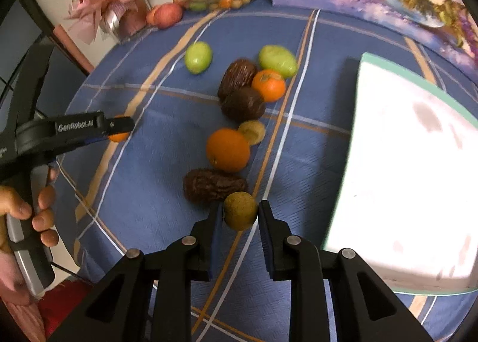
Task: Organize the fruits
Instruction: 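Grasp the small brown round fruit with the right tool while the left tool lifts the tangerine, then carry the brown fruit with the right tool while the left tool carries the tangerine over the tray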
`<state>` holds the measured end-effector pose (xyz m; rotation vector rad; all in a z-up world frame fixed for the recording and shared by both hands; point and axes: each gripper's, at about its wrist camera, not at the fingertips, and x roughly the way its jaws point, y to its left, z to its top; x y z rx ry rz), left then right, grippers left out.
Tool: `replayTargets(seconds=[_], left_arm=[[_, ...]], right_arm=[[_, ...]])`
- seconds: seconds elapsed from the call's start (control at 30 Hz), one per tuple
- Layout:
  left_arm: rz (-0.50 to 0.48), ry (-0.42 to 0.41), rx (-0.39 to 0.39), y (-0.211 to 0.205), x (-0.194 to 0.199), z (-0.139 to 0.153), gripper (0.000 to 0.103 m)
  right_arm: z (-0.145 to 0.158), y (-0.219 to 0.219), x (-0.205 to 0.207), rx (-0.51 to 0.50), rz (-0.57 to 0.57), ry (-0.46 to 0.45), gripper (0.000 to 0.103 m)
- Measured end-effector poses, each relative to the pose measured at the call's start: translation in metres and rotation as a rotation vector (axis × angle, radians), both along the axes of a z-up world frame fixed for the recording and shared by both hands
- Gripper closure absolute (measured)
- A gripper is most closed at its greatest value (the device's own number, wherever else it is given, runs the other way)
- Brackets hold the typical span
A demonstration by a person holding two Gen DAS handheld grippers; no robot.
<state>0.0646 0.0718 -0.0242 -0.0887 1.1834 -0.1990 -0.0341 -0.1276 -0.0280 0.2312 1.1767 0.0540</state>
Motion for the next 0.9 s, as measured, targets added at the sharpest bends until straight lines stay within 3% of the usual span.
replayTargets(seconds=[0.37,0.47,0.6,0.9], left_arm=[[-0.095,-0.121,-0.040,-0.033,-0.024,0.042,0.066],[-0.132,-0.129,-0.095,-0.048,-0.032,0.052,0.066],[-0.214,-0.073,-0.213,-0.071,-0.035,0.052,0.066],[-0.359,-0.058,-0.148,-0.145,-0.045,0.060,0.066]], right_arm=[[0.035,-0.043,-0.006,-0.105,-0.169,-0.118,0.078],[0.043,-0.060,-0.009,-0.126,-0.218,-0.139,0.078],[0.049,-0.081,-0.013,-0.123,-0.296,-0.153,0.078],[0.059,-0.149,-0.031,-0.102,-0.486,-0.162,0.078]])
